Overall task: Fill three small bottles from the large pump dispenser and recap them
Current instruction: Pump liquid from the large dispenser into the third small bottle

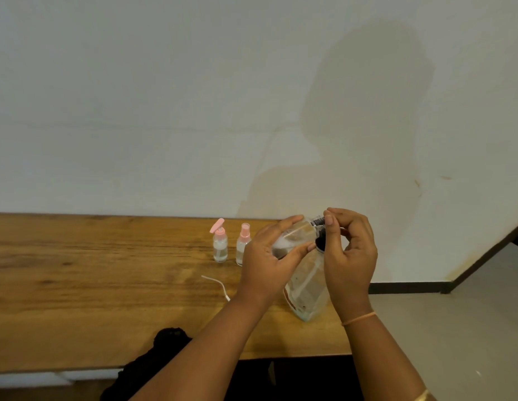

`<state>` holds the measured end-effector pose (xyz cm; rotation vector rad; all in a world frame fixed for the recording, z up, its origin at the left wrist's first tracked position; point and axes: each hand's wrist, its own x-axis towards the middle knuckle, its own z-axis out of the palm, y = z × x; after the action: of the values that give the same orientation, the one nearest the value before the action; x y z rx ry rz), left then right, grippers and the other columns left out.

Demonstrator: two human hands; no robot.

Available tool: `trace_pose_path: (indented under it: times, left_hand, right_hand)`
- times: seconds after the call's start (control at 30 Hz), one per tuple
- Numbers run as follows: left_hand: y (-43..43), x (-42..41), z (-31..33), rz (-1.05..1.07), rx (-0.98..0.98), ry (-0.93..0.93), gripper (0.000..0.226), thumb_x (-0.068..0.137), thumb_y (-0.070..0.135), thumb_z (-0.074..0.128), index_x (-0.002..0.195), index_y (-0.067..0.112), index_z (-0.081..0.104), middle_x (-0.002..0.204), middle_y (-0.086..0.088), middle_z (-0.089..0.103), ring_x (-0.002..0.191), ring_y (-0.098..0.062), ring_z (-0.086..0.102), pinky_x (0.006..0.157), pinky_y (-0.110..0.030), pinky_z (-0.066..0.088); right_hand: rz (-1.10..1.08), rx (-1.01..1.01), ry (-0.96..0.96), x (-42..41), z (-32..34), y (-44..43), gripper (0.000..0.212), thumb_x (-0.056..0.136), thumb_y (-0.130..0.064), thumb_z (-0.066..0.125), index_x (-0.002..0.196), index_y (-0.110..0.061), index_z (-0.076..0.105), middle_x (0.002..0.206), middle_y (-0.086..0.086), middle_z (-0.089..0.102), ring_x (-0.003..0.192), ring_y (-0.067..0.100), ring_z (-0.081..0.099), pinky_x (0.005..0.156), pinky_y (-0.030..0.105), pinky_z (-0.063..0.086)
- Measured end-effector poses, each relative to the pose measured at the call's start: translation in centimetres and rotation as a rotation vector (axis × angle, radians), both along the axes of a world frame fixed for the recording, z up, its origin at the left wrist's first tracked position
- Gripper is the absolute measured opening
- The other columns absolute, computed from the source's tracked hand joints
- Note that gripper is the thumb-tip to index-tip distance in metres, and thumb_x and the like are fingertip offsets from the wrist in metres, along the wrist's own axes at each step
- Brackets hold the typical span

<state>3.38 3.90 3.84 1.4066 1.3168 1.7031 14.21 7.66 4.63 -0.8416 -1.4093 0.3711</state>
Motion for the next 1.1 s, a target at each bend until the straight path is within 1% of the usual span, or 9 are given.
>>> trace_pose_path:
  times: [0.1,0.23,0.37,0.53,0.6,0.73,0.87,0.97,1.1]
  left_hand:
    - [0.0,0.1,-0.1,0.005,0.001,-0.006,0.044,0.074,0.015,0.077,0.111,0.033,0.062,0.113,0.002,0.066,0.104,0.006,0.057,0.077,-0.002,0.043]
    - [-0.1,0.4,-0.4,0.014,-0.033,0.04,0.043,0.075,0.01,0.077,0.114,0.021,0.063,0.112,0.0,0.065,0.102,0.018,0.052,0.075,0.009,0.032]
    - [-0.2,0.4,-0.4,0.011,-0.024,0.027,0.043,0.075,0.009,0.077,0.114,0.022,0.063,0.112,-0.001,0.065,0.102,0.018,0.052,0.075,0.008,0.034]
    - [-0.1,0.2,0.0,-0.003,0.016,-0.016,0.044,0.075,0.012,0.077,0.113,0.028,0.063,0.112,0.002,0.065,0.103,0.007,0.058,0.075,-0.001,0.043]
    - [0.0,0.1,-0.3,-0.001,0.014,-0.026,0.044,0.075,0.012,0.077,0.113,0.028,0.063,0.112,0.001,0.066,0.104,0.005,0.058,0.076,-0.002,0.044]
    - [0.0,0.5,-0.4,0.015,-0.021,0.004,0.043,0.075,0.012,0.077,0.112,0.027,0.062,0.111,0.004,0.065,0.103,0.013,0.055,0.075,0.004,0.038]
    - [-0.1,0.4,-0.5,0.011,-0.024,-0.011,0.043,0.075,0.013,0.077,0.11,0.031,0.061,0.112,0.006,0.065,0.104,0.013,0.054,0.075,0.002,0.04]
    - [-0.1,0.5,-0.2,-0.002,-0.005,-0.024,0.043,0.074,0.012,0.077,0.111,0.027,0.063,0.112,0.003,0.066,0.105,0.009,0.056,0.076,0.004,0.039]
    - [0.1,0.1,-0.2,-0.008,0.023,-0.01,0.044,0.075,0.015,0.077,0.115,0.026,0.063,0.114,0.002,0.066,0.107,0.002,0.058,0.079,-0.001,0.042]
  right_hand:
    - [-0.001,0.021,-0.029,0.1,-0.4,0.1,0.019,0.093,-0.019,0.053,0.091,-0.037,0.056,0.094,-0.011,0.058,0.093,0.001,0.056,0.08,0.017,0.048]
    - [-0.018,0.02,-0.083,0.5,-1.5,0.8,0.012,0.093,-0.021,0.05,0.091,-0.03,0.057,0.095,-0.012,0.056,0.095,0.0,0.055,0.081,0.015,0.046]
    - [0.003,-0.013,-0.051,0.5,-1.3,0.3,0.013,0.092,-0.018,0.053,0.089,-0.029,0.057,0.094,-0.008,0.058,0.094,0.0,0.056,0.081,0.012,0.045]
    - [0.004,0.029,-0.023,0.2,-0.2,0.2,0.01,0.091,-0.021,0.051,0.088,-0.022,0.06,0.093,-0.008,0.058,0.093,-0.001,0.056,0.081,0.011,0.044]
    - [-0.003,0.019,-0.04,0.1,-0.5,0.3,0.01,0.092,-0.022,0.051,0.09,-0.027,0.059,0.094,-0.011,0.058,0.095,-0.001,0.055,0.082,0.01,0.043]
    - [-0.032,0.027,-0.088,0.7,-1.5,0.8,0.017,0.093,-0.025,0.049,0.092,-0.041,0.053,0.096,-0.015,0.057,0.096,0.003,0.055,0.083,0.017,0.046]
    - [-0.026,0.007,-0.083,0.6,-1.4,0.4,0.015,0.092,-0.027,0.049,0.091,-0.041,0.054,0.096,-0.015,0.057,0.095,0.004,0.056,0.082,0.025,0.049]
    - [-0.017,0.007,-0.032,0.3,-0.7,0.0,0.014,0.092,-0.028,0.05,0.09,-0.041,0.056,0.096,-0.014,0.058,0.096,0.007,0.057,0.082,0.024,0.049]
    - [-0.011,0.02,-0.033,-0.1,-0.3,0.1,0.014,0.092,-0.028,0.05,0.091,-0.04,0.055,0.096,-0.015,0.058,0.096,0.008,0.057,0.082,0.023,0.049]
